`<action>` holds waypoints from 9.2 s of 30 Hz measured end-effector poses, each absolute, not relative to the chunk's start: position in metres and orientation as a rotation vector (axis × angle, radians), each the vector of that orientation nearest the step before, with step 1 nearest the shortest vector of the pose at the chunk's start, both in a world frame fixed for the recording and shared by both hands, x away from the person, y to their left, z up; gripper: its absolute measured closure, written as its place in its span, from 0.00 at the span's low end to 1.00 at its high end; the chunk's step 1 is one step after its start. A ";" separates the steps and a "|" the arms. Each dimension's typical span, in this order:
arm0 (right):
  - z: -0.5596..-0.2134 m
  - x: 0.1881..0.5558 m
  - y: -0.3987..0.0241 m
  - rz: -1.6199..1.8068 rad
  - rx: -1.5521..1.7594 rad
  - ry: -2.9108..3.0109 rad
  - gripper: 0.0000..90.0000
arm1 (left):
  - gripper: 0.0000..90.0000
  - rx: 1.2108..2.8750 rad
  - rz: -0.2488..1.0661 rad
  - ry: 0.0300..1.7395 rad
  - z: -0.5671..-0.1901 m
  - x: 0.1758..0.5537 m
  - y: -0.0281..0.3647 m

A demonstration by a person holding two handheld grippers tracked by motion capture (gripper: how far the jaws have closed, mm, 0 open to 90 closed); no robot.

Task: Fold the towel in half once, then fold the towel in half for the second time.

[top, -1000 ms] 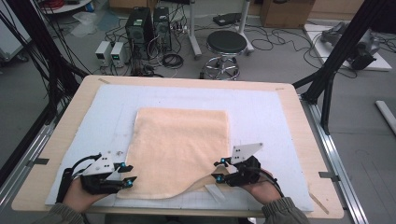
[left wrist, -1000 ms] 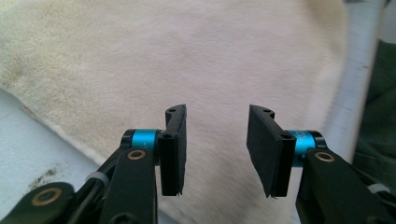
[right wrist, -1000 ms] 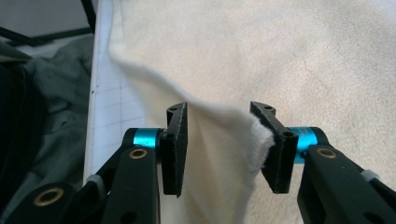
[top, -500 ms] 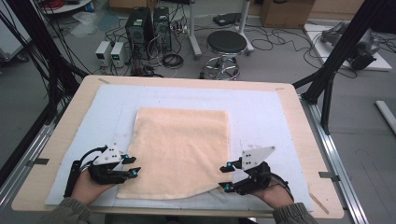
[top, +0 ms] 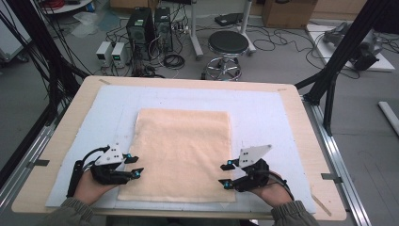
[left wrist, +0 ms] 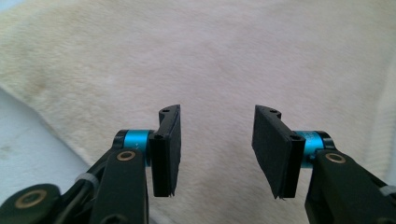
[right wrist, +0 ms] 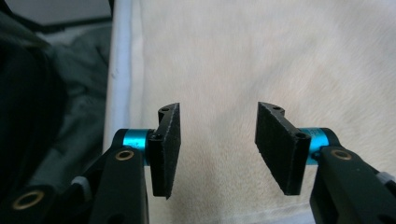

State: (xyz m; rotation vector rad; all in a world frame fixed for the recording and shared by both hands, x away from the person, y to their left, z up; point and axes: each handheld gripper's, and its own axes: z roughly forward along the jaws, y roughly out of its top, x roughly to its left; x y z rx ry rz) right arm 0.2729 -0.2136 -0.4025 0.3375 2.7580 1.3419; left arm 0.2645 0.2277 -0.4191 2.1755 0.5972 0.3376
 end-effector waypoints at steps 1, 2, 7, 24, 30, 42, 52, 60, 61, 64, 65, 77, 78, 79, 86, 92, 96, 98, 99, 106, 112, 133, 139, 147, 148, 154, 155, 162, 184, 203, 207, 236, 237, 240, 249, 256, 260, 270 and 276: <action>-0.407 0.274 -0.211 1.317 0.338 2.779 0.57 | 0.57 2.187 0.329 0.580 -0.420 0.262 0.228; -0.412 0.275 -0.209 1.290 0.338 2.793 0.58 | 0.57 2.197 0.314 0.568 -0.422 0.260 0.229; -0.435 0.277 -0.197 1.182 0.354 2.856 0.68 | 0.66 2.253 0.247 0.554 -0.435 0.253 0.232; -0.400 0.294 -0.197 1.208 0.380 2.733 0.92 | 0.94 2.154 0.382 0.656 -0.405 0.285 0.228; -0.415 0.300 -0.198 1.136 0.462 2.731 0.73 | 0.75 2.165 0.343 0.639 -0.411 0.280 0.226; -0.406 0.257 -0.200 1.268 0.283 2.696 0.69 | 0.67 2.200 0.267 0.550 -0.422 0.242 0.238; -0.438 0.257 -0.183 1.156 0.168 2.818 0.58 | 0.60 2.266 0.224 0.497 -0.438 0.243 0.227; -0.439 0.257 -0.184 1.146 0.177 2.794 0.68 | 0.60 2.220 0.319 0.486 -0.429 0.232 0.231; -0.438 0.257 -0.184 1.146 0.176 2.796 0.68 | 0.58 2.208 0.333 0.498 -0.428 0.231 0.234; -0.436 0.258 -0.187 1.131 0.173 2.808 0.64 | 0.52 2.199 0.336 0.525 -0.431 0.232 0.238; -0.436 0.258 -0.187 1.129 0.179 2.812 0.63 | 0.51 2.216 0.326 0.526 -0.433 0.234 0.237; -0.436 0.266 -0.189 1.132 0.212 2.803 0.90 | 0.92 2.276 0.307 0.527 -0.435 0.242 0.221; -0.436 0.266 -0.189 1.139 0.221 2.810 0.91 | 0.94 2.278 0.297 0.521 -0.434 0.242 0.221; -0.434 0.266 -0.190 1.137 0.219 2.818 0.91 | 0.96 2.285 0.298 0.514 -0.432 0.241 0.222; -0.415 0.248 -0.197 1.231 0.185 2.822 0.92 | 0.96 2.231 0.277 0.437 -0.402 0.212 0.231; -0.409 0.234 -0.202 1.394 0.185 2.863 0.68 | 0.72 2.213 0.236 0.404 -0.397 0.204 0.234; -0.406 0.240 -0.201 1.367 0.204 2.801 0.68 | 0.69 2.228 0.248 0.449 -0.408 0.216 0.233; -0.415 0.242 -0.194 1.291 0.181 2.848 0.67 | 0.69 2.282 0.239 0.456 -0.418 0.224 0.230; -0.421 0.244 -0.190 1.252 0.171 2.861 0.67 | 0.70 2.305 0.221 0.457 -0.424 0.227 0.229; -0.431 0.254 -0.184 1.208 0.154 2.898 0.94 | 0.96 2.308 0.190 0.437 -0.426 0.227 0.226; -0.408 0.245 -0.195 1.281 0.126 2.848 0.93 | 0.96 2.226 0.166 0.399 -0.406 0.212 0.233; -0.382 0.351 -0.213 1.266 0.517 2.550 0.56 | 0.58 2.025 0.496 0.764 -0.393 0.317 0.246; -0.406 0.414 -0.216 1.209 0.701 2.498 0.56 | 0.63 1.972 0.571 0.947 -0.410 0.379 0.241; -0.435 0.451 -0.211 1.068 0.778 2.535 0.54 | 0.57 2.085 0.466 1.030 -0.440 0.421 0.232; -0.438 0.452 -0.210 1.076 0.797 2.546 0.59 | 0.67 2.052 0.441 1.044 -0.441 0.422 0.232; -0.425 0.455 -0.200 1.054 0.681 2.542 0.95 | 0.94 2.010 0.548 1.051 -0.432 0.424 0.229; -0.417 0.456 -0.199 1.064 0.690 2.518 0.95 | 0.94 1.980 0.557 1.067 -0.427 0.426 0.230; -0.388 0.479 -0.196 1.029 0.790 2.368 0.75 | 0.75 1.985 0.680 1.087 -0.397 0.449 0.219; -0.399 0.382 -0.206 1.210 0.699 2.558 0.48 | 0.56 2.090 0.482 0.780 -0.407 0.329 0.229; -0.438 0.273 -0.206 1.234 0.411 2.814 0.97 | 0.96 2.256 0.241 0.525 -0.435 0.234 0.231; -0.431 0.270 -0.208 1.245 0.384 2.817 1.00 | 0.98 2.246 0.245 0.519 -0.430 0.229 0.233; -0.402 0.330 -0.223 1.348 0.708 2.546 0.37 | 0.40 2.041 0.405 0.747 -0.397 0.284 0.244; -0.401 0.334 -0.223 1.347 0.710 2.546 0.37 | 0.40 2.037 0.412 0.753 -0.395 0.288 0.245; -0.396 0.346 -0.220 1.320 0.693 2.540 0.36 | 0.40 2.016 0.423 0.780 -0.387 0.302 0.247; -0.380 0.397 -0.213 1.284 0.715 2.498 0.35 | 0.43 1.975 0.466 0.878 -0.371 0.360 0.249; -0.379 0.434 -0.213 1.253 0.781 2.454 0.35 | 0.43 1.956 0.483 0.970 -0.372 0.403 0.253; -0.390 0.450 -0.214 1.221 0.835 2.448 0.34 | 0.46 1.961 0.507 0.999 -0.382 0.416 0.253; -0.421 0.467 -0.208 1.118 0.972 2.475 0.34 | 0.45 2.060 0.442 1.100 -0.420 0.435 0.243; -0.432 0.471 -0.207 1.058 1.043 2.476 0.34 | 0.45 2.074 0.442 1.146 -0.431 0.440 0.240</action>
